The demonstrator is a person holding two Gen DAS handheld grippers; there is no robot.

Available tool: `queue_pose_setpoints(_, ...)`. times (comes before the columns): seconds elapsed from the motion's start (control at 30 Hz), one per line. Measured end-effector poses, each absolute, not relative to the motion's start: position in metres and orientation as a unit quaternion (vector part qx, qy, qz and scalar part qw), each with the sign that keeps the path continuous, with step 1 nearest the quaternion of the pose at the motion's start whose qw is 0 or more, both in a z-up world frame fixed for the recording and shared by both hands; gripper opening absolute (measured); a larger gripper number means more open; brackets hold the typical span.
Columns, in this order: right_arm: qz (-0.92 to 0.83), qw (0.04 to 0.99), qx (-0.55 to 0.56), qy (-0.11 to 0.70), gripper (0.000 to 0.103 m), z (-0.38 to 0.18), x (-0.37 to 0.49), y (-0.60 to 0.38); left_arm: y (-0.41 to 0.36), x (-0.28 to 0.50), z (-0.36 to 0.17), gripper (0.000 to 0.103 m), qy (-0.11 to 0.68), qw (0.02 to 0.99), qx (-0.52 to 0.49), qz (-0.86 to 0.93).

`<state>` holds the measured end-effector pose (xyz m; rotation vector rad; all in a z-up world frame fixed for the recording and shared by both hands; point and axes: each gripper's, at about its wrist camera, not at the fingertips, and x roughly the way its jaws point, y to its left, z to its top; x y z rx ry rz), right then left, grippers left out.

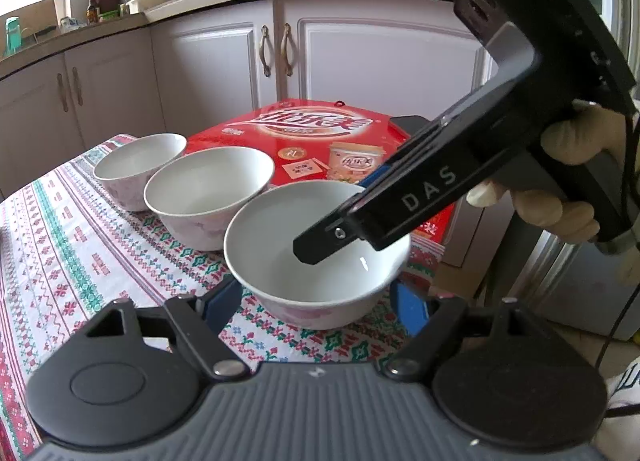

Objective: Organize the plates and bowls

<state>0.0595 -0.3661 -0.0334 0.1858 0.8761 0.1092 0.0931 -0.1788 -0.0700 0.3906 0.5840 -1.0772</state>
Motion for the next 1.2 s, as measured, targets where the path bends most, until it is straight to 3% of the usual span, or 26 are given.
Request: queue_pose_setpoints(1.2, 0.163, 0.889, 0.054, 0.426, 0.066, -0.028, 0.117, -0.257, -0.070, 0.108, -0.050, 0.081, 0.295, 0.857, 0.139, -0.399)
